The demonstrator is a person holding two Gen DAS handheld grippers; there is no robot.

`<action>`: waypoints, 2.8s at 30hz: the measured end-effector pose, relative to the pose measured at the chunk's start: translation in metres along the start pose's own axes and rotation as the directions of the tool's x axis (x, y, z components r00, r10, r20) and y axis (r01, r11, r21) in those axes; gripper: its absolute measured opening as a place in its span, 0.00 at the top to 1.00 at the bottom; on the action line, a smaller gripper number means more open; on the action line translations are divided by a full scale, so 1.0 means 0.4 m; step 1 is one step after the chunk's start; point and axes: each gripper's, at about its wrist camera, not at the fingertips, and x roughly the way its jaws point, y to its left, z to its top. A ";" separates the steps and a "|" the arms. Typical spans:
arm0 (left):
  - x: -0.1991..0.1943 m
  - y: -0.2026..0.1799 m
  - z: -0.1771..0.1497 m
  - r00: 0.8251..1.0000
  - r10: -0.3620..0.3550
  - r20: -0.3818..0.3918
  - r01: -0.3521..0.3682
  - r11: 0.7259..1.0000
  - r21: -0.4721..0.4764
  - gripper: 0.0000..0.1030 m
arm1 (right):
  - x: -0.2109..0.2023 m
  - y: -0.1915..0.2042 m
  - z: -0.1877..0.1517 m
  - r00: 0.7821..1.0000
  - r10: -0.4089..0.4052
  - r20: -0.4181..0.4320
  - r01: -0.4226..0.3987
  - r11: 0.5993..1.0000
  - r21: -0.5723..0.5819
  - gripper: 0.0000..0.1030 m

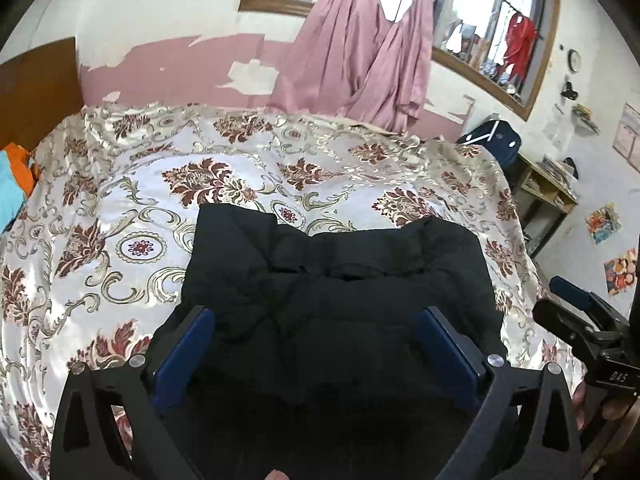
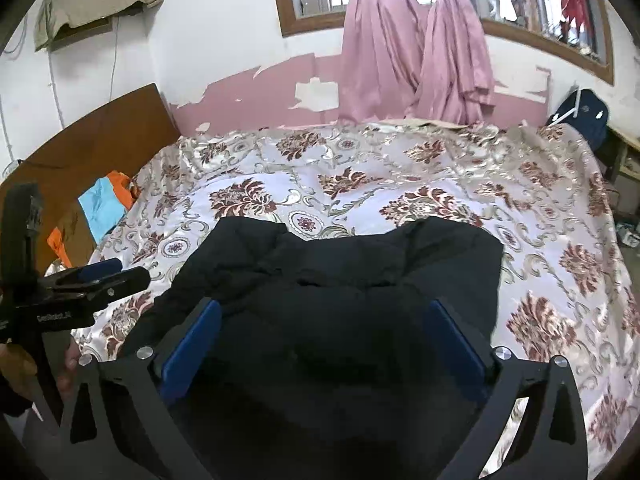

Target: Fold large clothes

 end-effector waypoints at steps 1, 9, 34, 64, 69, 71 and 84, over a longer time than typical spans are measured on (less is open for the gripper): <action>-0.007 -0.001 -0.011 1.000 0.003 0.004 -0.003 1.000 0.011 0.00 | -0.019 0.008 -0.020 1.000 -0.014 0.019 0.014 1.000 0.004 0.02; -0.102 0.007 -0.123 0.996 0.029 0.085 -0.039 0.993 0.115 0.00 | -0.138 0.064 -0.140 0.992 -0.034 0.118 0.034 0.999 0.000 0.02; -0.505 -0.026 -0.438 0.959 0.098 0.267 -0.140 0.980 0.145 0.00 | -0.509 0.220 -0.413 0.958 0.004 0.286 0.011 0.999 -0.051 0.02; -0.444 0.066 -0.859 0.984 0.177 0.012 -0.173 0.938 0.301 0.00 | -0.548 0.176 -0.821 0.982 -0.188 0.026 0.189 0.963 -0.191 0.02; -0.401 0.058 -0.909 0.976 0.213 -0.046 -0.185 0.921 0.343 0.00 | -0.518 0.154 -0.838 0.978 -0.202 -0.051 0.189 0.965 -0.182 0.02; -0.387 0.041 -0.930 0.973 0.223 -0.053 -0.186 0.902 0.390 0.00 | -0.500 0.160 -0.857 0.966 -0.246 -0.075 0.221 0.944 -0.247 0.02; -0.290 0.022 -0.963 0.945 0.325 -0.024 -0.280 0.848 0.450 0.00 | -0.390 0.201 -0.882 0.884 -0.445 -0.143 0.343 0.826 -0.448 0.02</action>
